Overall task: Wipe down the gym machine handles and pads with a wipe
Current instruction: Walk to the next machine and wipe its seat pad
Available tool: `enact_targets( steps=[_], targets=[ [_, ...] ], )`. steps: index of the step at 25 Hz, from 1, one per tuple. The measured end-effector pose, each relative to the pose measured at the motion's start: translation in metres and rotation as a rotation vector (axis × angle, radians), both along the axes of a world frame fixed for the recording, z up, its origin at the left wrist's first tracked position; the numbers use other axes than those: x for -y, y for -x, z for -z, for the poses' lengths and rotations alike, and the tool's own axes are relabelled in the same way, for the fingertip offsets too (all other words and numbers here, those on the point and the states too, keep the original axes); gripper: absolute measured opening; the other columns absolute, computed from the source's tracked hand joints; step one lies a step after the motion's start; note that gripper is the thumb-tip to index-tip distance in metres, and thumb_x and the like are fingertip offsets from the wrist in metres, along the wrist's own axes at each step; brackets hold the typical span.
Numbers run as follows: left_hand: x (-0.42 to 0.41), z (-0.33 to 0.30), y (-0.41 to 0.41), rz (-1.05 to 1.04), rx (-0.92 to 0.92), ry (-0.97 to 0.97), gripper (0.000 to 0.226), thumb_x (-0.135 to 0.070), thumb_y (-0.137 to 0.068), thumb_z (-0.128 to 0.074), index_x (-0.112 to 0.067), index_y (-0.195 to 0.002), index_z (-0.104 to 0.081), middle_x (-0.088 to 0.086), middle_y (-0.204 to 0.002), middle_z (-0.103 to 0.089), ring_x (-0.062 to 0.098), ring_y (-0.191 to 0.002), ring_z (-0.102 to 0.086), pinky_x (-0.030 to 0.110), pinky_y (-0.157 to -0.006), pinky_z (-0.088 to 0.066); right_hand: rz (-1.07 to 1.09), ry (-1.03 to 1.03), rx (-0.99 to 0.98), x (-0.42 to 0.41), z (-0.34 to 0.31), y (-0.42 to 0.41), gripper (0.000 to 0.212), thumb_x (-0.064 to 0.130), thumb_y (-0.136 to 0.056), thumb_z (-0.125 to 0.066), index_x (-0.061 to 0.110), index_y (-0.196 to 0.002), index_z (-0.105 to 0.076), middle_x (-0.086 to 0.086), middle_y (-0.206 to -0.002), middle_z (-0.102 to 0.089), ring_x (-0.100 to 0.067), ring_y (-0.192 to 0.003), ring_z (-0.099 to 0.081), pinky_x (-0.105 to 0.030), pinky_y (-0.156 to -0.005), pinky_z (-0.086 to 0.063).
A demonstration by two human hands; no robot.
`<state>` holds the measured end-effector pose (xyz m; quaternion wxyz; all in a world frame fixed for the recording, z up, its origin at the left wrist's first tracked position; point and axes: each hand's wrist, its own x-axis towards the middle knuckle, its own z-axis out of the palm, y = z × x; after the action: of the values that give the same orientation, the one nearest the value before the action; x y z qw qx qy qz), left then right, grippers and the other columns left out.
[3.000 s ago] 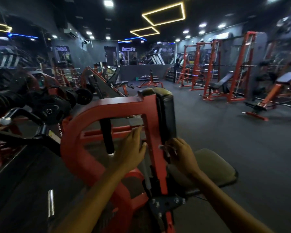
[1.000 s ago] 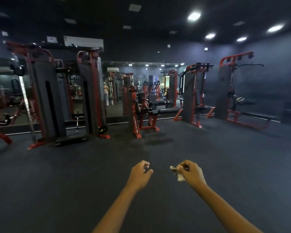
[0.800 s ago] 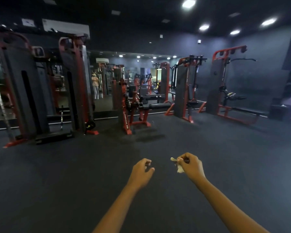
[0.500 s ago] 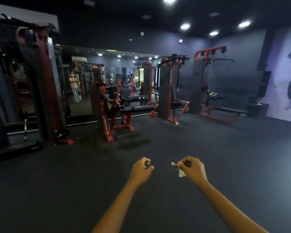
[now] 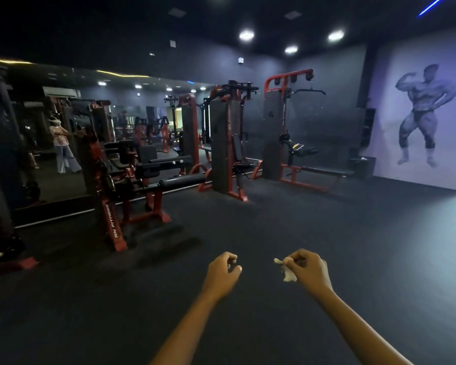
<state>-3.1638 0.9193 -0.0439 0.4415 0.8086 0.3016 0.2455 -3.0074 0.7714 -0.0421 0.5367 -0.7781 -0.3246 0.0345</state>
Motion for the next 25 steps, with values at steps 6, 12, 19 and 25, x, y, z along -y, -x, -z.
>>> enact_targets(
  steps=[6,12,19,25],
  targets=[
    [-0.157,0.0,-0.181,-0.057,0.039,-0.006,0.023,-0.013,-0.089,-0.059,-0.011,-0.112,-0.059,-0.001,-0.108,-0.06,0.01,-0.102,-0.057,0.011,-0.078,-0.038,-0.035,0.066,0.045,-0.157,-0.02,-0.184,0.01,0.013,-0.081,-0.067,0.014,-0.071,-0.068,0.003,-0.072,-0.07,-0.007,-0.069,-0.065,-0.015,-0.059,-0.048],
    [-0.298,0.011,-0.338,-0.095,0.084,0.068,0.02,-0.012,-0.089,-0.059,-0.012,-0.109,-0.06,-0.001,-0.109,-0.062,0.011,-0.102,-0.058,0.014,-0.077,-0.04,-0.036,0.057,-0.015,-0.319,-0.025,-0.335,0.007,0.013,-0.08,-0.067,0.011,-0.076,-0.071,0.001,-0.072,-0.07,-0.007,-0.068,-0.063,-0.011,-0.054,-0.042],
    [-0.491,0.015,-0.531,-0.057,0.073,0.065,0.023,-0.012,-0.089,-0.059,-0.01,-0.112,-0.059,0.003,-0.113,-0.062,0.011,-0.099,-0.057,0.016,-0.079,-0.039,-0.013,0.086,-0.077,-0.495,-0.015,-0.523,0.007,0.017,-0.085,-0.064,0.013,-0.08,-0.065,-0.001,-0.082,-0.07,-0.009,-0.074,-0.063,-0.014,-0.055,-0.042],
    [-0.621,0.025,-0.672,0.044,0.009,0.089,0.03,-0.014,-0.093,-0.055,-0.013,-0.123,-0.055,-0.002,-0.124,-0.055,0.009,-0.117,-0.052,0.015,-0.087,-0.039,0.059,0.024,-0.128,-0.626,-0.006,-0.676,0.007,0.014,-0.087,-0.063,0.013,-0.081,-0.064,0.001,-0.081,-0.068,-0.01,-0.076,-0.063,-0.019,-0.058,-0.044]
  ],
)
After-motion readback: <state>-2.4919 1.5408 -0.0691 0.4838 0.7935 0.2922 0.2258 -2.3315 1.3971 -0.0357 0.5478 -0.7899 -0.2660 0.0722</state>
